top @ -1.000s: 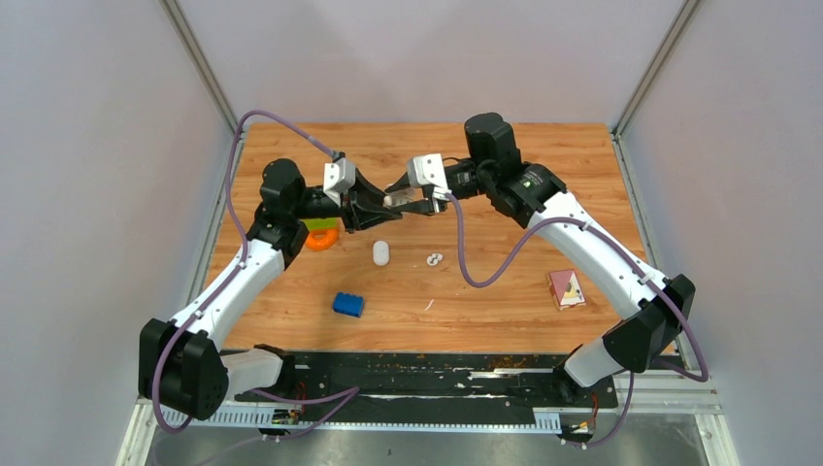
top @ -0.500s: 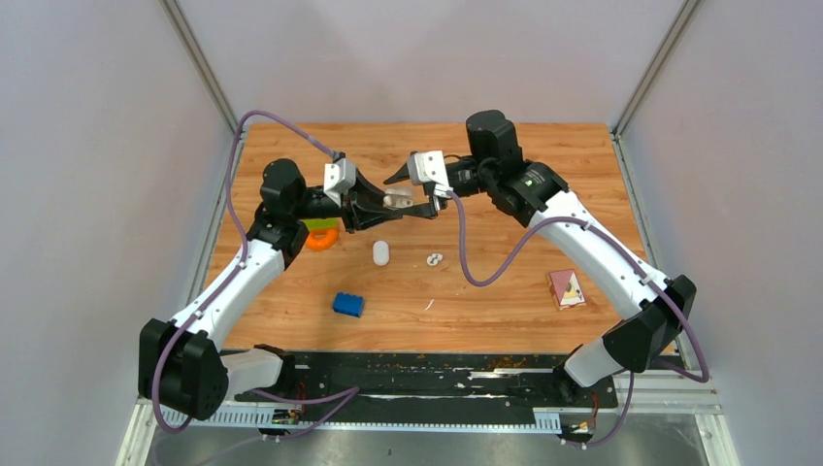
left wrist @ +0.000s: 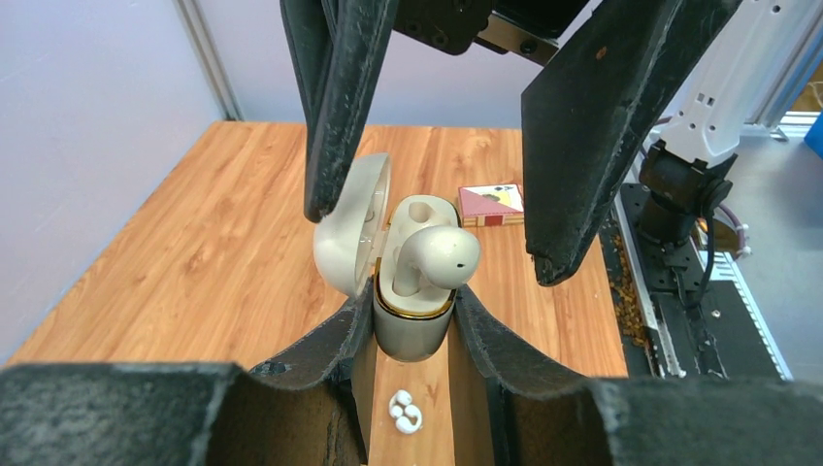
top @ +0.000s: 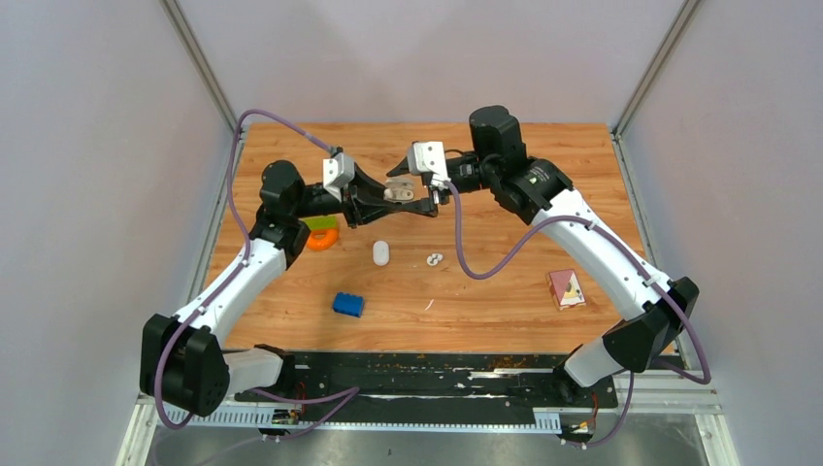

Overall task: Insert the wireless bluetooth earbuds into the charging case
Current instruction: Place the earbud in the charging case.

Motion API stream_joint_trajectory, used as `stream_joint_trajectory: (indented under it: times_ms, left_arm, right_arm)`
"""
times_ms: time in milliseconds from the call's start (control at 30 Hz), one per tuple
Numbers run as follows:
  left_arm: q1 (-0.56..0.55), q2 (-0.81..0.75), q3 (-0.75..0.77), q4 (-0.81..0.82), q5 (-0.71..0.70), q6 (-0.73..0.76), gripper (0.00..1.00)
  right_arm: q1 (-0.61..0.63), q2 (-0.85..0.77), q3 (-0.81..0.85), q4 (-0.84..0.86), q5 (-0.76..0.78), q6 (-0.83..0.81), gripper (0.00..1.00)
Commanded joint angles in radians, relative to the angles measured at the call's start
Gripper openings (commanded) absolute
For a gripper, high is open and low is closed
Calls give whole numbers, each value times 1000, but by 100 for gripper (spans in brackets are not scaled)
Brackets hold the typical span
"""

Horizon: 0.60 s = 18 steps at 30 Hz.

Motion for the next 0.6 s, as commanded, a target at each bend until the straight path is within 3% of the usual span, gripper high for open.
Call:
stream_joint_trajectory:
  times_ms: [0,167,567]
  left_arm:
    - [-5,1,2,64,-29,-29,7]
    - [-4,-8,-24,63,-97,-28,6]
    - [-4,-17,-57,90,-100,-33,6]
  right_arm:
    - [3,-23,38,-30,11,20,60]
    - [11,-25,75,-55,68,69,64]
    - [34,103,253,-197,232,194,77]
